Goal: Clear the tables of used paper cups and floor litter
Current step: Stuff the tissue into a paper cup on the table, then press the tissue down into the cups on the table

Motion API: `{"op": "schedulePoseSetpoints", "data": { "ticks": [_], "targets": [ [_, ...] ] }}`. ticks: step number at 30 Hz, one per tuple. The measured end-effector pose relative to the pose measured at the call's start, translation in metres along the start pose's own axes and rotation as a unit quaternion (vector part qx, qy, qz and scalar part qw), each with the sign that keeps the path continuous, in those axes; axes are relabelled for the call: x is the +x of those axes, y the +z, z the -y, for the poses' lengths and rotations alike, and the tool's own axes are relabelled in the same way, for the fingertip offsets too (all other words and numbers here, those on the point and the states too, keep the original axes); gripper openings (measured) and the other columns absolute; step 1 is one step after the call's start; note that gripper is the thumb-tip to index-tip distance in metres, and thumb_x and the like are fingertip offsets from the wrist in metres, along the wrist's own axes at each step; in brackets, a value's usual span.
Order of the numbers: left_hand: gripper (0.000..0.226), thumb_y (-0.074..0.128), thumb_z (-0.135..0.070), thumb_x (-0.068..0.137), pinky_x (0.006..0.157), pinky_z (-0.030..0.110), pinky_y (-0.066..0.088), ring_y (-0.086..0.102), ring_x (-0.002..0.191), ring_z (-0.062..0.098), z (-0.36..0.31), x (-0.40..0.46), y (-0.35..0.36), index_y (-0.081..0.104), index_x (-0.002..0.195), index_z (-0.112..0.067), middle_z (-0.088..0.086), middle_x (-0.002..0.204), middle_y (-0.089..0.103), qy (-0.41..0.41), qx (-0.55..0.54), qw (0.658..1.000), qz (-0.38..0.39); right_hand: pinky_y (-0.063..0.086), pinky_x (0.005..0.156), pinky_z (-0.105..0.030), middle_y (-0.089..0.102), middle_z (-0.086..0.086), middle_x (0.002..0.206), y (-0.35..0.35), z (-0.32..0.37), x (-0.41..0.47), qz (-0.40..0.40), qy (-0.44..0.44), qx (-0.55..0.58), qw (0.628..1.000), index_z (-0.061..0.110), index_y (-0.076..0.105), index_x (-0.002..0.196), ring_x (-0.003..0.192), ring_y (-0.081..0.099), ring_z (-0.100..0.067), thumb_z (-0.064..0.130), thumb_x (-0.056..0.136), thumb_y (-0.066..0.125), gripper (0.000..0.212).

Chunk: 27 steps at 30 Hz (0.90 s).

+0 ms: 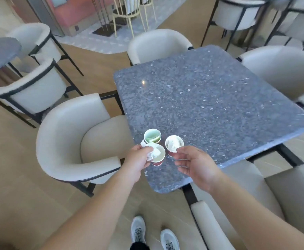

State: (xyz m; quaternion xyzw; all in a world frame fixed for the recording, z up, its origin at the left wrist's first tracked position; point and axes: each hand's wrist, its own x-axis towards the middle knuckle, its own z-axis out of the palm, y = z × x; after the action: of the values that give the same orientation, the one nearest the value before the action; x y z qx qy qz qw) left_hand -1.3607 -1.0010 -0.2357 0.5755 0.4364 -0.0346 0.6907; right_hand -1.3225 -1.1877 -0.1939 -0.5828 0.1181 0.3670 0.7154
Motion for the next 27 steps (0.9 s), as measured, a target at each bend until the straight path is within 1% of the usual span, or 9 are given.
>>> {"op": "schedulePoseSetpoints", "data": {
  "ticks": [4, 8, 10, 13, 17, 20, 22, 24, 27],
  "targets": [
    [0.010, 0.070, -0.023, 0.085, 0.056, 0.023, 0.047, 0.062, 0.072, 0.011, -0.004, 0.029, 0.004, 0.060, 0.088, -0.022, -0.002, 0.089, 0.069, -0.008, 0.067, 0.998, 0.005, 0.048, 0.066, -0.029, 0.070, -0.001, 0.074, 0.005, -0.005, 0.011, -0.046, -0.002, 0.005, 0.999, 0.011, 0.067, 0.097, 0.063, 0.063, -0.015, 0.020, 0.088, 0.060, 0.015],
    [0.014, 0.069, -0.025, 0.082, 0.067, 0.030, 0.051, 0.065, 0.079, 0.017, -0.003, 0.054, 0.001, 0.059, 0.091, -0.021, 0.002, 0.093, 0.069, -0.008, 0.140, 0.990, 0.028, 0.047, 0.063, -0.028, 0.070, 0.000, 0.073, 0.016, -0.017, 0.028, -0.083, 0.010, -0.003, 0.996, 0.012, 0.068, 0.095, 0.062, 0.063, -0.013, 0.021, 0.088, 0.060, 0.014],
    [0.016, 0.067, -0.027, 0.079, 0.067, 0.031, 0.048, 0.063, 0.078, 0.021, -0.003, 0.061, -0.004, 0.060, 0.091, -0.019, 0.002, 0.090, 0.068, 0.017, 0.175, 0.984, 0.038, 0.047, 0.062, -0.028, 0.069, -0.001, 0.073, 0.022, -0.022, 0.037, -0.110, 0.017, -0.003, 0.994, 0.012, 0.067, 0.093, 0.061, 0.062, -0.014, 0.021, 0.088, 0.061, 0.012],
    [0.018, 0.065, -0.032, 0.073, 0.060, 0.028, 0.042, 0.060, 0.070, 0.016, -0.009, 0.066, -0.015, 0.062, 0.087, -0.021, -0.003, 0.083, 0.065, 0.077, 0.209, 0.973, 0.063, 0.047, 0.061, -0.028, 0.067, -0.003, 0.076, 0.031, -0.027, 0.050, -0.155, 0.019, -0.019, 0.988, 0.014, 0.067, 0.087, 0.062, 0.060, -0.015, 0.021, 0.089, 0.059, 0.010],
    [0.005, 0.060, -0.031, 0.076, 0.060, 0.029, 0.046, 0.059, 0.070, 0.013, -0.017, 0.080, -0.028, 0.061, 0.079, -0.027, -0.011, 0.080, 0.063, 0.138, 0.299, 0.939, 0.097, 0.045, 0.056, -0.026, 0.065, -0.003, 0.077, 0.043, -0.035, 0.066, -0.216, 0.001, -0.102, 0.971, 0.012, 0.063, 0.085, 0.060, 0.055, -0.015, 0.018, 0.086, 0.054, 0.011],
    [0.008, 0.059, -0.031, 0.079, 0.065, 0.030, 0.047, 0.060, 0.078, 0.015, -0.020, 0.091, -0.029, 0.059, 0.087, -0.032, -0.009, 0.096, 0.063, 0.183, 0.386, 0.898, 0.109, 0.042, 0.054, -0.025, 0.065, 0.007, 0.085, 0.044, -0.040, 0.076, -0.256, -0.034, -0.260, 0.930, 0.022, 0.060, 0.089, 0.063, 0.056, -0.013, 0.025, 0.082, 0.053, 0.010],
    [0.015, 0.060, -0.031, 0.084, 0.073, 0.030, 0.047, 0.060, 0.089, 0.015, -0.016, 0.096, -0.025, 0.062, 0.099, -0.030, -0.007, 0.112, 0.059, 0.231, 0.452, 0.856, 0.099, 0.040, 0.057, -0.026, 0.059, 0.008, 0.095, 0.045, -0.046, 0.083, -0.260, -0.067, -0.355, 0.895, 0.025, 0.056, 0.093, 0.071, 0.057, -0.012, 0.026, 0.083, 0.056, 0.011],
    [0.028, 0.060, -0.034, 0.087, 0.077, 0.030, 0.045, 0.059, 0.099, 0.018, -0.013, 0.100, -0.019, 0.064, 0.113, -0.026, -0.008, 0.123, 0.055, 0.259, 0.504, 0.819, 0.088, 0.039, 0.063, -0.029, 0.055, 0.006, 0.104, 0.045, -0.052, 0.091, -0.266, -0.099, -0.443, 0.850, 0.023, 0.056, 0.099, 0.082, 0.057, -0.018, 0.027, 0.083, 0.057, 0.016],
    [0.039, 0.059, -0.040, 0.088, 0.079, 0.030, 0.043, 0.058, 0.108, 0.020, -0.011, 0.105, -0.013, 0.062, 0.124, -0.025, -0.009, 0.131, 0.053, 0.280, 0.547, 0.784, 0.091, 0.038, 0.061, -0.033, 0.051, 0.001, 0.119, 0.044, -0.056, 0.105, -0.244, -0.103, -0.544, 0.796, 0.018, 0.053, 0.110, 0.092, 0.056, -0.029, 0.030, 0.086, 0.055, 0.027]
  ]
}}
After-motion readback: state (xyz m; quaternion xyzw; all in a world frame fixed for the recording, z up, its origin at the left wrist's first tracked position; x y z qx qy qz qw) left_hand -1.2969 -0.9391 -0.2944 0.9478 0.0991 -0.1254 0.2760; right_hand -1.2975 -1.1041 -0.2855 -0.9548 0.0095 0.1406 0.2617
